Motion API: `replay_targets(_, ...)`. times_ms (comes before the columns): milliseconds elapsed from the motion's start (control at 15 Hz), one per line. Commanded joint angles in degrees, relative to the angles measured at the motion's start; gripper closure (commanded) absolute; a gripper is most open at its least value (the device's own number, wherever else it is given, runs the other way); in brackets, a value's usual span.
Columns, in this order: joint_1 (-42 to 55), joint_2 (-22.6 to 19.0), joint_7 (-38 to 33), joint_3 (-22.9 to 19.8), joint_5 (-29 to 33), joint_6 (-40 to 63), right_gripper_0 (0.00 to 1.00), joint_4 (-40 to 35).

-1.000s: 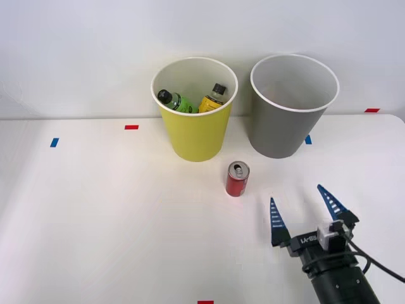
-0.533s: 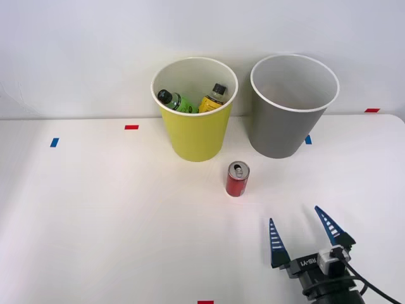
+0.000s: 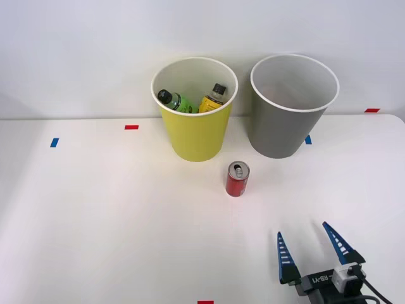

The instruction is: Put cans in the gray bin, plastic bottles in the light green bin

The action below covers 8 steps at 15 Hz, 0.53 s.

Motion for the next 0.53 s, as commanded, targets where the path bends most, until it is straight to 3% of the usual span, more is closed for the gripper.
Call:
replay_targets(67,2.63,1.07,-7.37,0.07,-0.15,-4.25,0.0,0.0)
replay_targets(200,4.04,2.13,-10.27,-0.1,-0.5,-7.41,0.0,0.0)
replay_targets(533,6.76,4.94,-8.43,-2.04,-0.5,-12.24,0.0,0.0)
